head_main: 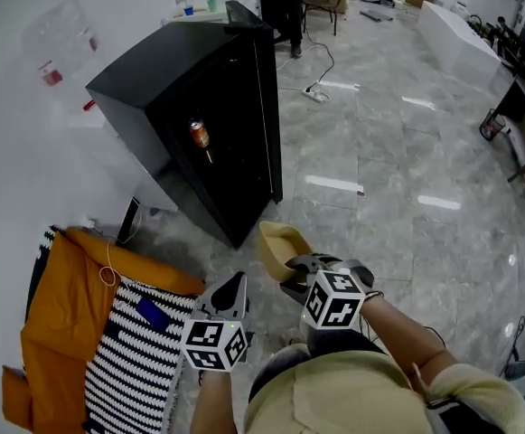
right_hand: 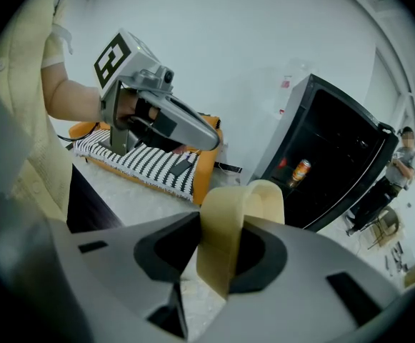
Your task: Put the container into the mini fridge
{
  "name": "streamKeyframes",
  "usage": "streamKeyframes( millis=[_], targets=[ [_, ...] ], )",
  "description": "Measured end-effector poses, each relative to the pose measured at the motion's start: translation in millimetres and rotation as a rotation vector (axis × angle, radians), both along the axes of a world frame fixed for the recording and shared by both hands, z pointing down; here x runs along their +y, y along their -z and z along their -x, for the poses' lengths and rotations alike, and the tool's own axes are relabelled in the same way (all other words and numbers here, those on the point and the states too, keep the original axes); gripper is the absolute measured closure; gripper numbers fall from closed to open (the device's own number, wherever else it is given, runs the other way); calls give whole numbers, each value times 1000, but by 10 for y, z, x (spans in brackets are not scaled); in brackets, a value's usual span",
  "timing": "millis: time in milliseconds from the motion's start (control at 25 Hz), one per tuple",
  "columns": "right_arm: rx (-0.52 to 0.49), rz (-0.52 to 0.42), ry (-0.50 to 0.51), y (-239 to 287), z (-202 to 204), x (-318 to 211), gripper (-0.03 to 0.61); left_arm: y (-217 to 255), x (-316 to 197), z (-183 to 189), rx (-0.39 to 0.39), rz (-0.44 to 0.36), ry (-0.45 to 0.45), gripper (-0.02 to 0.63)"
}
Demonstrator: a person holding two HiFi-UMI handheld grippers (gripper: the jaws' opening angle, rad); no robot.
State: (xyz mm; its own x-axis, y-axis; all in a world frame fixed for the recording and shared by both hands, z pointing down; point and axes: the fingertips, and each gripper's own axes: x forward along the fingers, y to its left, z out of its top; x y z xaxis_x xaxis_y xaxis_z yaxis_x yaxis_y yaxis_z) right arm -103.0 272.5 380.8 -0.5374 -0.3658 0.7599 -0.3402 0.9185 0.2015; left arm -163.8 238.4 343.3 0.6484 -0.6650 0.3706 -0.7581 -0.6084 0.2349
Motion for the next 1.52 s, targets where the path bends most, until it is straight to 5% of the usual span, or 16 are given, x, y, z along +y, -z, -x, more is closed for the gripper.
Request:
streamKeyframes(
  millis=[520, 1520],
  targets=[
    [17, 50, 43, -313, 58, -559, 459, -374, -468, 39, 3, 70, 75, 592],
    [6, 141, 143, -860, -450, -2027, 459, -941, -1878, -565, -43, 130, 170, 592]
  ],
)
